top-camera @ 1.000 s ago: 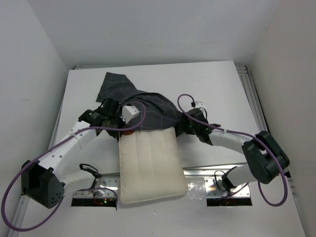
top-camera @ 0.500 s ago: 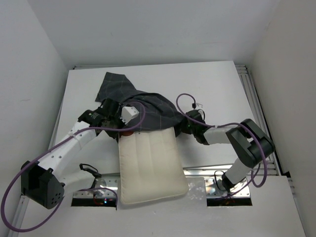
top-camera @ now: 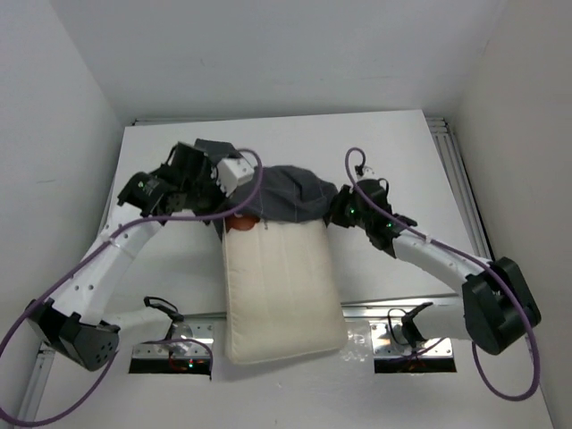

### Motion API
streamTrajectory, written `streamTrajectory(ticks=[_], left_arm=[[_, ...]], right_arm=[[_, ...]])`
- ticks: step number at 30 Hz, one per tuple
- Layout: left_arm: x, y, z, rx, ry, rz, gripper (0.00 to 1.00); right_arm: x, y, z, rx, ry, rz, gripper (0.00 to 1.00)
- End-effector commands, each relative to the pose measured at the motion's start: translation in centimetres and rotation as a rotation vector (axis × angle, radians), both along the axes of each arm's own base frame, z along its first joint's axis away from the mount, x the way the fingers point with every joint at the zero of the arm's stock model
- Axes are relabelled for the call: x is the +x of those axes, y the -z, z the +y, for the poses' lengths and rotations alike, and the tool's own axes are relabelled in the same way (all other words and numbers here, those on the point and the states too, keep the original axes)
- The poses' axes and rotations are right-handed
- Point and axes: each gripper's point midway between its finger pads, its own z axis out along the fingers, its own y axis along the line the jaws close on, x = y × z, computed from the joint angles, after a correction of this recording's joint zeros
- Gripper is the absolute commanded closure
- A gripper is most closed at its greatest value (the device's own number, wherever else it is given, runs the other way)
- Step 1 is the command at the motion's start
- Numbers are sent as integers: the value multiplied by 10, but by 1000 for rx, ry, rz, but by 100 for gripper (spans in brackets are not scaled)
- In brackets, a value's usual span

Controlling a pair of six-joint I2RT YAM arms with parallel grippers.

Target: Put the pillow into the pillowcase

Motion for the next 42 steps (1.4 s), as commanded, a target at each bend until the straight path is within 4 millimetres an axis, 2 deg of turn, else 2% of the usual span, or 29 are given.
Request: streamTrajectory(ticks=[1, 2, 4, 5, 6, 7, 8, 9, 10, 11, 12, 13, 14, 15, 17, 18, 19, 20, 21, 23, 28, 31, 32, 33, 35, 38, 39, 40, 42], left_arm=[[49, -51, -10, -47, -81, -151, 100], [62, -45, -5, 0, -106, -159, 100], [69, -30, 0, 48, -114, -160, 100], [65, -5, 5, 86, -113, -119, 100], [66, 4, 4, 86, -107, -123, 100], [64, 15, 4, 87, -106, -109, 100], [59, 37, 3, 91, -101, -74, 100], [55, 47, 3, 86, -107, -51, 100], [53, 54, 2, 80, -105, -41, 100], [47, 68, 3, 90, -105, -12, 100], [49, 72, 3, 85, -112, -17, 100], [47, 80, 4, 91, -117, -11, 100], [47, 83, 4, 93, -121, -9, 100], [45, 87, 6, 99, -127, -1, 100], [45, 88, 6, 95, -131, -4, 100], [43, 91, 7, 97, -133, 0, 100], [43, 91, 7, 96, -132, -4, 100], [43, 92, 7, 93, -133, -8, 100], [42, 93, 7, 95, -133, -4, 100], [40, 95, 8, 97, -132, 2, 100], [35, 95, 8, 95, -121, 18, 100], [33, 89, 6, 79, -116, 16, 100], [32, 88, 6, 78, -115, 16, 100], [31, 87, 5, 75, -113, 14, 100], [30, 88, 6, 77, -113, 13, 100], [28, 87, 4, 63, -105, 12, 100], [27, 86, 3, 58, -101, 11, 100], [27, 84, 3, 57, -97, 7, 100], [31, 77, 4, 64, -93, -17, 100]], right_arm=[[9, -69, 14, 106, -58, -26, 100], [11, -70, 11, 141, -73, -1, 100], [14, -62, 7, 130, -89, 11, 100], [12, -40, 2, 87, -92, 75, 96], [11, -32, 1, 41, -140, 77, 70], [10, -24, 2, 11, -174, 90, 60], [3, -4, 1, -32, -208, 157, 52], [2, 2, -1, -63, -230, 171, 45], [8, -2, -3, -118, -267, 135, 38], [1, 6, -11, -171, -280, 179, 36], [8, 1, -18, -232, -285, 150, 35], [2, 3, -25, -269, -288, 175, 33], [0, -5, -27, -279, -297, 150, 32], [-9, -5, -27, -277, -336, 147, 31], [-22, -9, -17, -209, -398, 127, 29], [-40, -4, -13, -160, -428, 139, 29], [-50, -11, 3, -60, -493, 111, 28], [-58, -10, 8, -7, -496, 129, 28], [-75, -1, 14, 29, -517, 141, 25], [-90, 20, 12, 24, -497, 178, 23], [-100, 47, 38, 51, -512, 216, 16], [-87, 36, 65, 172, -531, 159, 14], [-91, 28, 73, 244, -557, 163, 14], [-87, 18, 85, 288, -597, 99, 13], [-93, 14, 95, 312, -663, 86, 16], [-90, 29, 94, 316, -633, 134, 55], [-88, 31, 94, 313, -626, 133, 74], [-86, 34, 95, 312, -614, 137, 84], [-70, 26, 95, 323, -568, 92, 100]])
